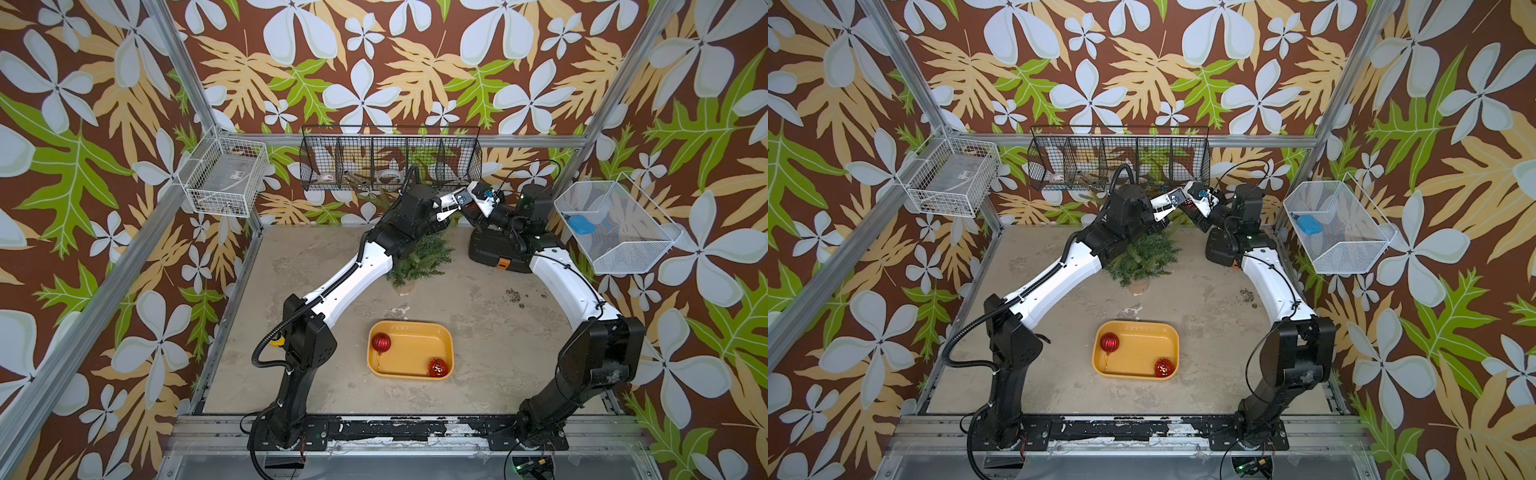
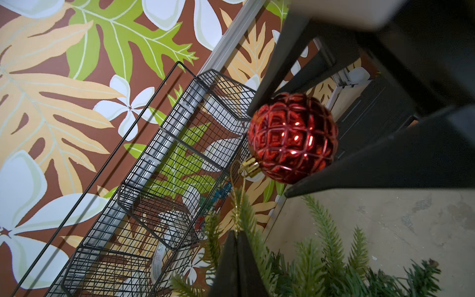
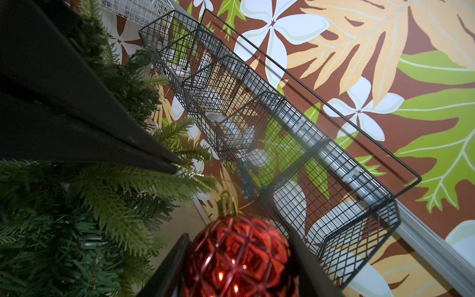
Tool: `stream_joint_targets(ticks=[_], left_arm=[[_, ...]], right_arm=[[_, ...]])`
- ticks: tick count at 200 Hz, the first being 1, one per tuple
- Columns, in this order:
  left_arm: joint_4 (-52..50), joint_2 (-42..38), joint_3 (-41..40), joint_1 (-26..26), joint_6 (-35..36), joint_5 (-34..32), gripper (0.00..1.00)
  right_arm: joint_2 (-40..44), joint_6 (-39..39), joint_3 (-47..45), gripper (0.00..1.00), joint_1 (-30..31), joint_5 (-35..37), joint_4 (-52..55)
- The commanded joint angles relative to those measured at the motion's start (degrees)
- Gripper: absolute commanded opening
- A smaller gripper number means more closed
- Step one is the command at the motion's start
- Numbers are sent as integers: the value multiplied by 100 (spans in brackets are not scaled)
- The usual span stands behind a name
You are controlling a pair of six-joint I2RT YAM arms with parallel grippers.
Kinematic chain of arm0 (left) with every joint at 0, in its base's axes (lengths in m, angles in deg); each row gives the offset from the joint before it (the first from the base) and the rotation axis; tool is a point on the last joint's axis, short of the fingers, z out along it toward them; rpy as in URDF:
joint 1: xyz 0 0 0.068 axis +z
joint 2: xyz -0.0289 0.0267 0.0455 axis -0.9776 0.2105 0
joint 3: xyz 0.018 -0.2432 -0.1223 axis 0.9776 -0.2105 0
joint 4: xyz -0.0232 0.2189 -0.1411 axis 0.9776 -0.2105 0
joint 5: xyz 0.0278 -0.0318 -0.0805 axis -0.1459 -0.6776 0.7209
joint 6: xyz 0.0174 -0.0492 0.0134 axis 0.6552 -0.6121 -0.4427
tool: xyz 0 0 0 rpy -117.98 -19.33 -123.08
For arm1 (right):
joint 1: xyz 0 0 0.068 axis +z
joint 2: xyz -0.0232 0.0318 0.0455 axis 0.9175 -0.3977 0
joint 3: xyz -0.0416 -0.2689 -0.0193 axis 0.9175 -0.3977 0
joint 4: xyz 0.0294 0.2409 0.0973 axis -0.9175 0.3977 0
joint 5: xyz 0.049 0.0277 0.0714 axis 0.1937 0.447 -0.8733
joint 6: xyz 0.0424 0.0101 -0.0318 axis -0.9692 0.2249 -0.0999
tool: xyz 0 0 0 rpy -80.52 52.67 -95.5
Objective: Decorate the small christmas tree with ornaments
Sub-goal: Hang an ornament on the christmas tree.
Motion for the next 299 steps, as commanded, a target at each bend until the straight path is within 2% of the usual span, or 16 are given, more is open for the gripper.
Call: stream_joint_targets(ticks=[1,210,299], left_arm=[[139,62,58,-1,53,-65,0],[-137,191,236,16,-62,-165,0],[-237,191,265,12,-92,-117,0]], right_arm=[[-29,86,51,19,70,-275,-10],[-85,282,51,19,243,-169,320],[-31,574,19,19,367,-475,702]])
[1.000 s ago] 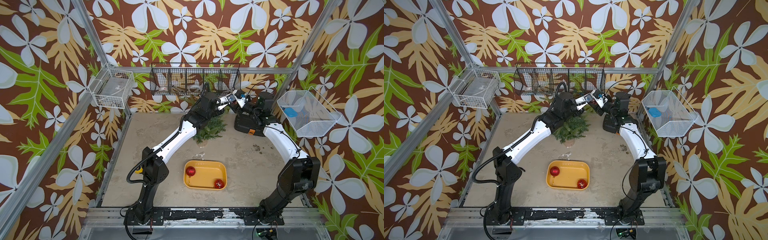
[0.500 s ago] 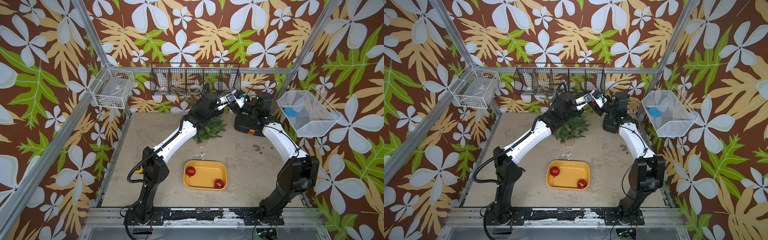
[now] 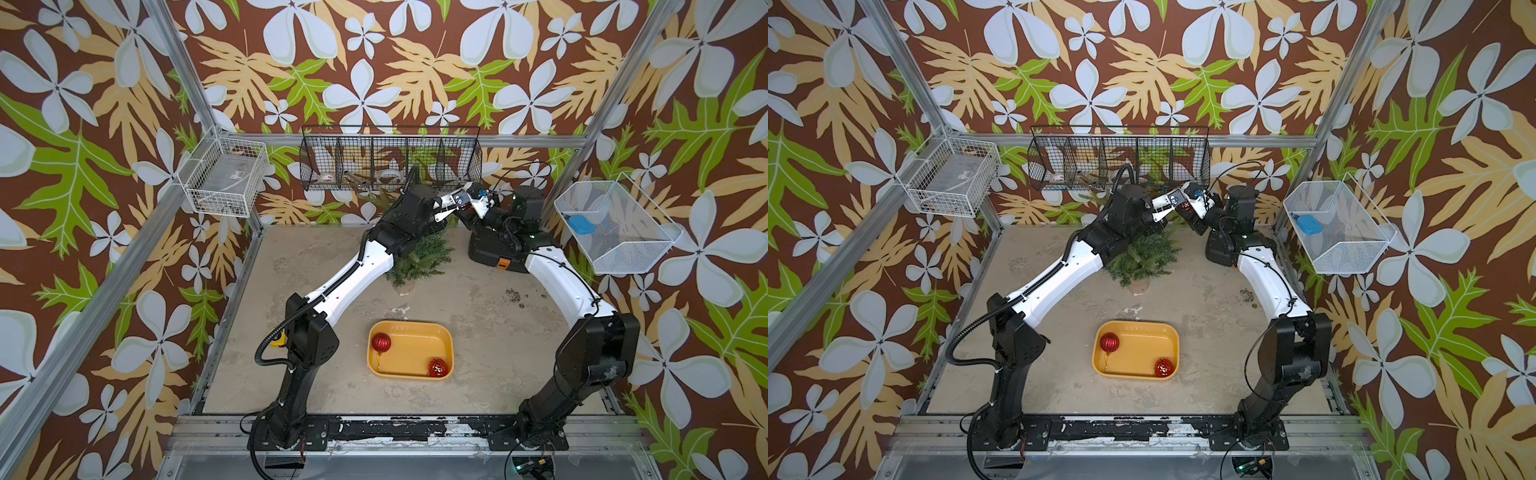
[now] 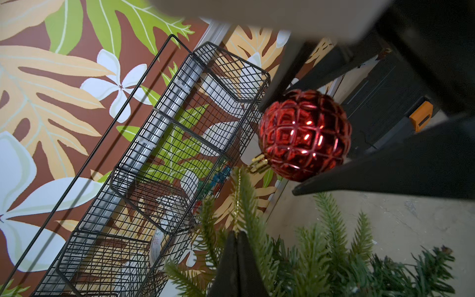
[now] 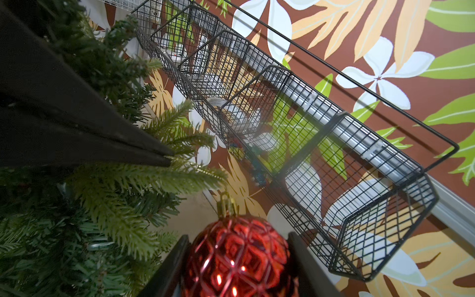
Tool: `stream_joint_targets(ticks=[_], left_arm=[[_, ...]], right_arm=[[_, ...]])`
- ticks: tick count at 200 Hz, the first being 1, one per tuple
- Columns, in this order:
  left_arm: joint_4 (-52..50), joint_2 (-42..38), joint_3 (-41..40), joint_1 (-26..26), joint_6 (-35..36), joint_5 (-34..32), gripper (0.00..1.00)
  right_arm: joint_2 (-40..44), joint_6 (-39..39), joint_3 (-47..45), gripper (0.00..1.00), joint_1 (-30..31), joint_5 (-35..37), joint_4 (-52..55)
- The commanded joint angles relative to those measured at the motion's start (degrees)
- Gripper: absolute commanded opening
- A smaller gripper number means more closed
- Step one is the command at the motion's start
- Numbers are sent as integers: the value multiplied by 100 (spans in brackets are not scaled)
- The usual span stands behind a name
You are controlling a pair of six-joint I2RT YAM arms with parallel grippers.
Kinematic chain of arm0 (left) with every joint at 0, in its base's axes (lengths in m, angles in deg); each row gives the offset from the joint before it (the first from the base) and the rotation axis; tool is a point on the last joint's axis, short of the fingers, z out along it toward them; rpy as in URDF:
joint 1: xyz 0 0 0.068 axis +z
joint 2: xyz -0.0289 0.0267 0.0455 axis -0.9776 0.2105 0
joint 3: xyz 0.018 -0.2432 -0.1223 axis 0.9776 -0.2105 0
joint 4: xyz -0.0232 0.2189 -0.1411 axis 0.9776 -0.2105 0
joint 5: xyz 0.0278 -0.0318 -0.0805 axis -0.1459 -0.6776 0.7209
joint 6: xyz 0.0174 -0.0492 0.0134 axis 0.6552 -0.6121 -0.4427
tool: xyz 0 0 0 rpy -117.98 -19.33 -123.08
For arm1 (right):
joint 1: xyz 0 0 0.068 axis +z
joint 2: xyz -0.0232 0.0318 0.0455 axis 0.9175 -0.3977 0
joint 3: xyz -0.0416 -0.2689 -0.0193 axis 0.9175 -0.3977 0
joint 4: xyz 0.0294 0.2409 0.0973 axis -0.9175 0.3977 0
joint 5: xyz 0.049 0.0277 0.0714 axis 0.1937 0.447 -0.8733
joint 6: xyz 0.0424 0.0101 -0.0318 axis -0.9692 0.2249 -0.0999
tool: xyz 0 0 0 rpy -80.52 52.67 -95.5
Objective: Decorate the small christmas tree with ornaments
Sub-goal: Hang an ornament on the christmas tree.
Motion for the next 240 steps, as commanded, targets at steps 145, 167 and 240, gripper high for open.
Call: stream_joint_targets(ticks=[145,167,240], left_arm=[[-146,-291,-389,-7,262,859,0],[-261,-252,-363,-12,335,854,0],[258,-285,-360,-12,239,-128,0]], right_arm=[[193,493,147,17,189,-1076,185],[187,503,112,17,185,-985,182],[69,242,-66,17,189,-350,-90]])
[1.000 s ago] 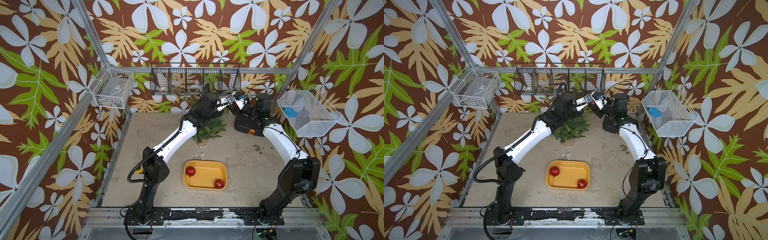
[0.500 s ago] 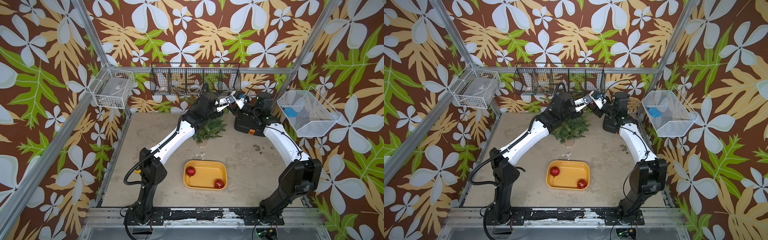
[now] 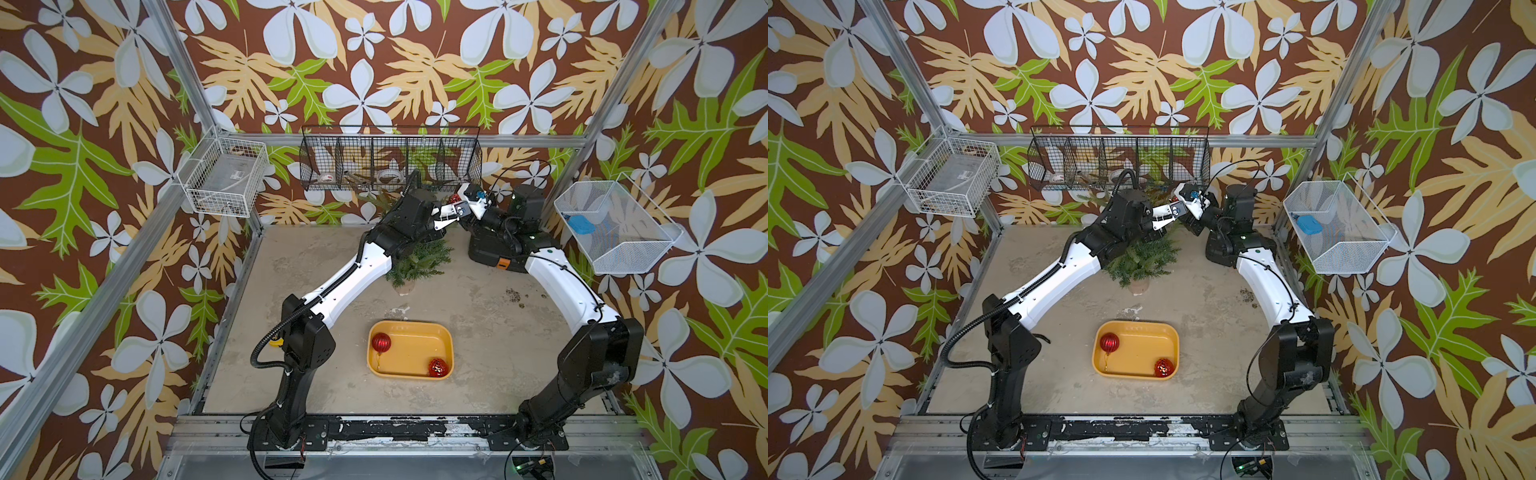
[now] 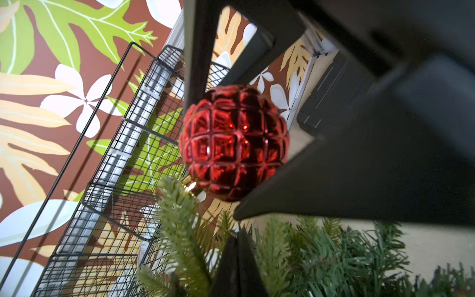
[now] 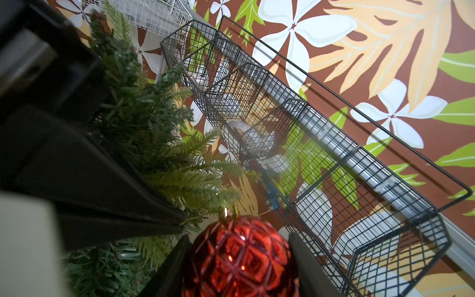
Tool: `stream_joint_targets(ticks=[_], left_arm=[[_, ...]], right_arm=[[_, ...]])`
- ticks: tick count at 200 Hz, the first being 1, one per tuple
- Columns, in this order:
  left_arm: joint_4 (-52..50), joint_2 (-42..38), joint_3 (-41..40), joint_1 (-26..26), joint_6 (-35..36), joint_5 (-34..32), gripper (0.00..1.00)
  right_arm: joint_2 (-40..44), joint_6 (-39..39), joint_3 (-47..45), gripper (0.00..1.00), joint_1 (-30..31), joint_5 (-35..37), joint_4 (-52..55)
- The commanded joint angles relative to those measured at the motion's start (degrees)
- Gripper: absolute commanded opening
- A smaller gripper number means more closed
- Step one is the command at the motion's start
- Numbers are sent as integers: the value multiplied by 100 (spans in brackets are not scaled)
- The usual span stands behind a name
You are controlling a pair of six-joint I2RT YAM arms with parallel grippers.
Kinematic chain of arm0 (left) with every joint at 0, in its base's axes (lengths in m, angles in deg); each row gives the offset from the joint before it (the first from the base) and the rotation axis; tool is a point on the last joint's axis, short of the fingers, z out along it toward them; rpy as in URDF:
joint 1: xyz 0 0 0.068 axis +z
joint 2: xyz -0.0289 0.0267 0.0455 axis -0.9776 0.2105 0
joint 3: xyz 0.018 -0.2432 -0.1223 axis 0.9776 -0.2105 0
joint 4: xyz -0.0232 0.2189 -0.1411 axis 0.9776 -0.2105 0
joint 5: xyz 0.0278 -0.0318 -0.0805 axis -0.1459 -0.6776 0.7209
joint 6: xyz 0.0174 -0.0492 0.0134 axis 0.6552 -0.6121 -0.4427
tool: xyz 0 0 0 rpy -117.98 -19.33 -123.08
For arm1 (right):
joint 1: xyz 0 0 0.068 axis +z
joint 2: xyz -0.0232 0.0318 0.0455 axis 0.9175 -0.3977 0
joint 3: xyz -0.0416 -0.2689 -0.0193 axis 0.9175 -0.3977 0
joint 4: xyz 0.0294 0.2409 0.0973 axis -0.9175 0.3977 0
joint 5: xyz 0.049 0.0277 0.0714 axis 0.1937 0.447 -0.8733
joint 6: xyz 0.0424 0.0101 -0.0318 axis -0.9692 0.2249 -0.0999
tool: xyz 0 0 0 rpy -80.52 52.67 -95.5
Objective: Decorate the small christmas tree with ornaments
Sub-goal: Hang an ornament on the christmas tree.
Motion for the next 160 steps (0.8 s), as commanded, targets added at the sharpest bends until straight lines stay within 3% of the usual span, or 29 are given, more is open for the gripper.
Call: stream_joint_targets(ticks=[1,73,98,160], left_arm=[[472,-57,4,-4,-219,-407,0],[1373,-595,-703,11,-455,-196,0],[1360,-618,-604,66,-649,78,0],[1096,-393,-456,66,-630,-181,0]], right_arm=[[-85,136,-40,17,65,-48,30],[-261,-50,101,17,0,161,160],[-252,-155,109,17,-48,55,163],[-252,-261,32,17,-54,-304,106]])
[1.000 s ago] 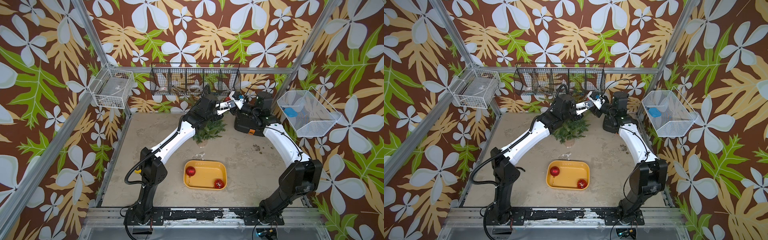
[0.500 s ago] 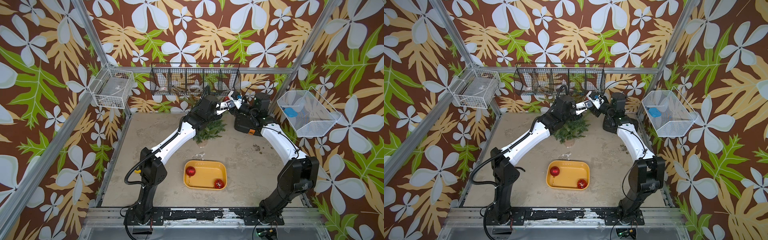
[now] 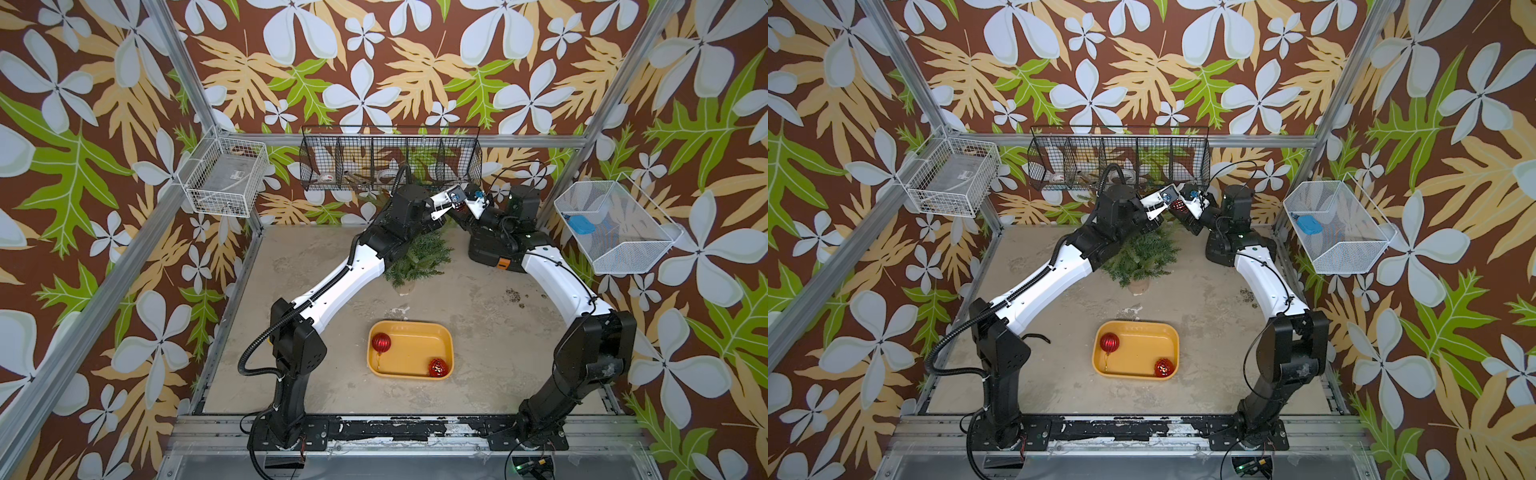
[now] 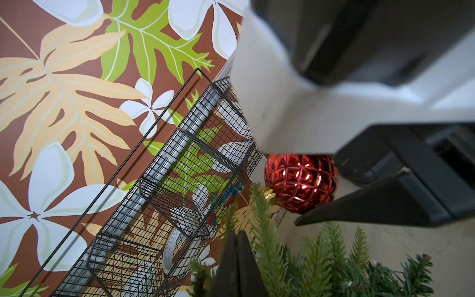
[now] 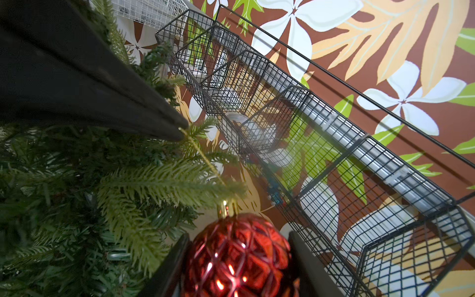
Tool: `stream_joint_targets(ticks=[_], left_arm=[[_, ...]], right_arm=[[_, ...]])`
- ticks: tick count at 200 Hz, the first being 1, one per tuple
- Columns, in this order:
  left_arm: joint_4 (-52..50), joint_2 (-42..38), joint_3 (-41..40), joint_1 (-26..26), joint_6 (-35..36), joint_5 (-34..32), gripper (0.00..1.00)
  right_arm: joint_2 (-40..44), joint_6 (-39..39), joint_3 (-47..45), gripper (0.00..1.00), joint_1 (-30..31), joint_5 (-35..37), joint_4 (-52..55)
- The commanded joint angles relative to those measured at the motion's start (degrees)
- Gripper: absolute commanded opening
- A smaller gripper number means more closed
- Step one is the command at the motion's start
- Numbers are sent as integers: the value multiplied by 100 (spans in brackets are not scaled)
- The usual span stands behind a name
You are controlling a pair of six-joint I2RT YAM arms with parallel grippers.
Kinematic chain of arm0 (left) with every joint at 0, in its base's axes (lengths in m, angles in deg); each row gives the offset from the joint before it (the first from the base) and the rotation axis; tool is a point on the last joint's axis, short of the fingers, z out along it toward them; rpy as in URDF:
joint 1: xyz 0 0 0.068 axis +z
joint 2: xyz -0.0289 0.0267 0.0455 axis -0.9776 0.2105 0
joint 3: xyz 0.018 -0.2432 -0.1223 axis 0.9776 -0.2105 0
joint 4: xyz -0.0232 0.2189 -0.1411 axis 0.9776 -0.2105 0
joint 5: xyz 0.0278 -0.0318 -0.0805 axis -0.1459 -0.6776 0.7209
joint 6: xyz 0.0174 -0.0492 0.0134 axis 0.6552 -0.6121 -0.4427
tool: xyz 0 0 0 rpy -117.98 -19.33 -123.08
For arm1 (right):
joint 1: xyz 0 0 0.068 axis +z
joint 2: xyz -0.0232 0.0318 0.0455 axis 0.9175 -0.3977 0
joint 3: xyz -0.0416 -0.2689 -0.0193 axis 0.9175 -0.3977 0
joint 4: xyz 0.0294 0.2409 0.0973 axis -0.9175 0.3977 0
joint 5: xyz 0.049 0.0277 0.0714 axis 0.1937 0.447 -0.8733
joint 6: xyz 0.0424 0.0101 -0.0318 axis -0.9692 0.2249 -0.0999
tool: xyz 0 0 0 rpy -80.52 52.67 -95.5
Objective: Decorate the small christmas tree with ornaments
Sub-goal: Hang an ornament on the christmas tree.
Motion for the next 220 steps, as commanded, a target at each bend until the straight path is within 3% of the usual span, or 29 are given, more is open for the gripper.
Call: stream_joint_targets(ticks=[1,20,49,70,103,164,203,220], left_arm=[[60,51,57,9,-93,-157,0],[44,70,46,5,-94,-204,13],[60,17,6,5,-165,-153,44],[156,-100,-136,10,-218,-138,56],[551,-405,-588,6,-282,-159,63],[790,-609,-834,5,-346,-134,65],[797,-583,-829,1,-372,-110,66],[798,-583,-827,5,-376,-113,66]], right_arm=[[-14,-113,-41,17,23,-184,194],[-40,-91,-61,17,17,-32,186],[-31,-86,-111,17,0,36,192],[3,-68,-169,17,-10,133,182],[47,-108,-292,17,-44,219,108],[131,-192,-415,22,-117,420,0],[171,-225,-424,45,-125,289,-26],[184,-227,-424,50,-125,247,-34]])
